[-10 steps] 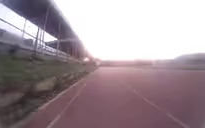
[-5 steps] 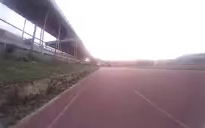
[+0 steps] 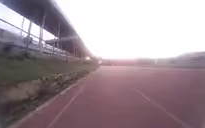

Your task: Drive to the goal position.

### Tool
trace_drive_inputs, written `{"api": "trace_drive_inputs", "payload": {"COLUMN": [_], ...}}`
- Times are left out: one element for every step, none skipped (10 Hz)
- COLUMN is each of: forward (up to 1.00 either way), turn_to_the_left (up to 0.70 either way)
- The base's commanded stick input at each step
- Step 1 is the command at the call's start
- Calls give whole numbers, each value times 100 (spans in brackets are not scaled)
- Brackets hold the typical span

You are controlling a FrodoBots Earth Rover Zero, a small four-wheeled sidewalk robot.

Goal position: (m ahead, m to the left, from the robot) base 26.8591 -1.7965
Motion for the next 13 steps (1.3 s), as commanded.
{"api": "trace_drive_inputs", "payload": {"forward": [70,70,70,70,70,70,70,70,70,70,70,70,70], "turn_to_the_left": [0,0,0,0,0,0,0,0,0,0,0,0,0]}}
